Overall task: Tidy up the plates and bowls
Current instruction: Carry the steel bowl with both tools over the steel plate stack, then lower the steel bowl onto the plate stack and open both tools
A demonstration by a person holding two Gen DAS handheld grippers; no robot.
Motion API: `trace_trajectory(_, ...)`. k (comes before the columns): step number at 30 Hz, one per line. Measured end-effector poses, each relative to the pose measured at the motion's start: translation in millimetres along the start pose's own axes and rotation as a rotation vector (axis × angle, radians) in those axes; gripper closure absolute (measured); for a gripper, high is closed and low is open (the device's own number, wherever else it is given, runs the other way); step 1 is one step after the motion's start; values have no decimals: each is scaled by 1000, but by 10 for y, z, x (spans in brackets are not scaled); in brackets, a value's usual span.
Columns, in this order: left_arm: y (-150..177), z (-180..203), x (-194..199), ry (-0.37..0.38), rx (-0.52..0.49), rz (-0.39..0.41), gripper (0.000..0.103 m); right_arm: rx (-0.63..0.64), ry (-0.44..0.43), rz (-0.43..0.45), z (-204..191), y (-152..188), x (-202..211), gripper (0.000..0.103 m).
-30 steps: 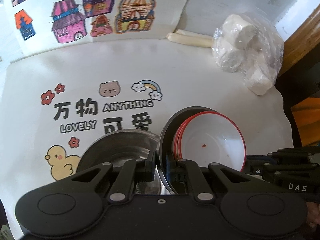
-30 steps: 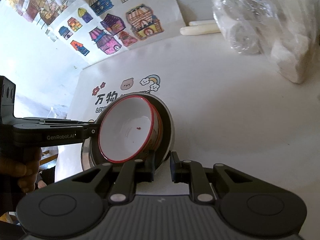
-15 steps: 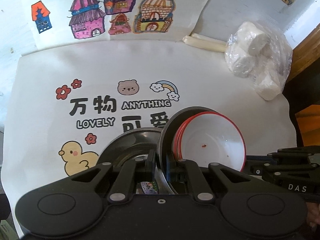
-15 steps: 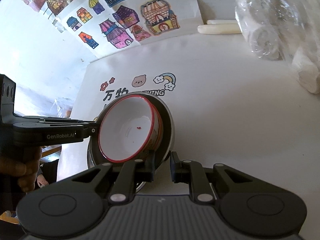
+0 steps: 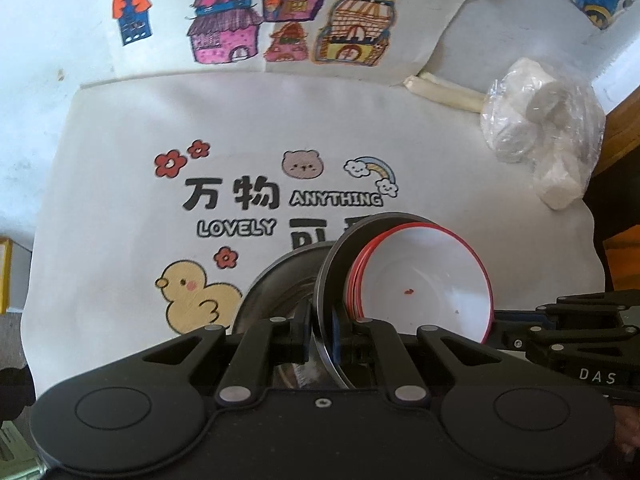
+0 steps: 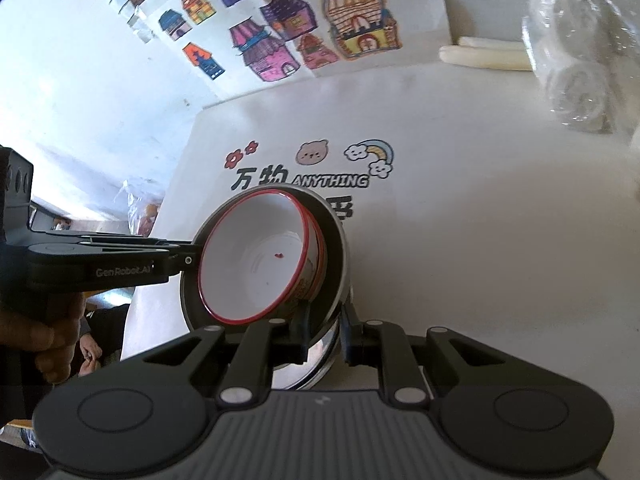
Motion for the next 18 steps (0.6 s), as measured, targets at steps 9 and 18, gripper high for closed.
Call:
trace_trajectory(9,83,-84,12,-10,26,-3,95,20,-9,-26,-51,13,-73,86)
trace_trajectory(18,171,-227,15,-29,55,-13,95,51,-24,-55,-138,7,-199,86)
Point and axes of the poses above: each gripper's, at about its wrist camera, not at the fingertips, and x roughly against the way its jaws point, z to its right, y to its underside, the point moved 8 cm from there along -x, roughly the way its jaws point, and after that the axes turned 5 degrees about -y, right-handed, at the moved point
